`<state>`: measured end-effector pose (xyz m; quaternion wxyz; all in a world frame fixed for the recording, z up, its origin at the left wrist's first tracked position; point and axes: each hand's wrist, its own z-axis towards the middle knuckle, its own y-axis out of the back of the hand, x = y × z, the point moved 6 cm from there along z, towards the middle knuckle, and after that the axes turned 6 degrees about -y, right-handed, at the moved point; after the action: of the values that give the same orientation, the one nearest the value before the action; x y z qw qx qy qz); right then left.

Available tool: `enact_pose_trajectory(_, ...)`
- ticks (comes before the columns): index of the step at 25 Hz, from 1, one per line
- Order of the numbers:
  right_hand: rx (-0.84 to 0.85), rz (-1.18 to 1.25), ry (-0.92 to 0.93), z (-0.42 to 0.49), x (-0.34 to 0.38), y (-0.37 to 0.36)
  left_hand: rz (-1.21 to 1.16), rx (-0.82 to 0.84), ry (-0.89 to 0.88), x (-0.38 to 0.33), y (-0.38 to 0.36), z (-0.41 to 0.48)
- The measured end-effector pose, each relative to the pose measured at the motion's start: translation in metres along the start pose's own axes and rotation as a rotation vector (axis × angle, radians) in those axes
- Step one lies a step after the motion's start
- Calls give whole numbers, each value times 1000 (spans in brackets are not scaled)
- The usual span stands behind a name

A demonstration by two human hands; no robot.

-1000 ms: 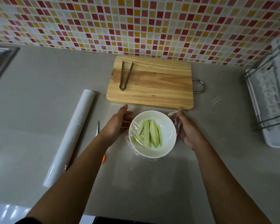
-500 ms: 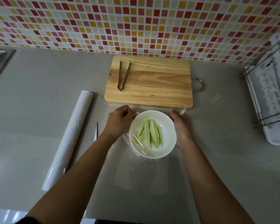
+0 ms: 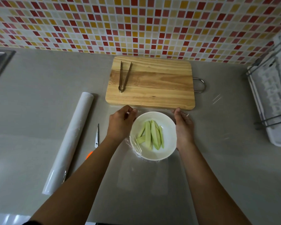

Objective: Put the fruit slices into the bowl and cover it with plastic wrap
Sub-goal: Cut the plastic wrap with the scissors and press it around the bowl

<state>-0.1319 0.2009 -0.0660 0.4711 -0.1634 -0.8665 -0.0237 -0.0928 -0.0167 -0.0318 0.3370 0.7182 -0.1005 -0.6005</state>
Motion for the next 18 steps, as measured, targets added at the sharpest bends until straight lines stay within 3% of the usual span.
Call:
enact_pose_trajectory(7,-70,-96,-48,1,-2,3,-191,-16,229,15,-7,-4)
enact_pose_trajectory(13,-97,-196,-207,5,-10,7,-220,10,286,14,-9,-6)
enact_pose_trajectory(15,-112,-229,-233,7,-11,8,-348,13,325,14,-14,-12)
enact_pose_trajectory(18,-142,-276,-232,6,-9,7,-742,-46,410,10,-22,-21)
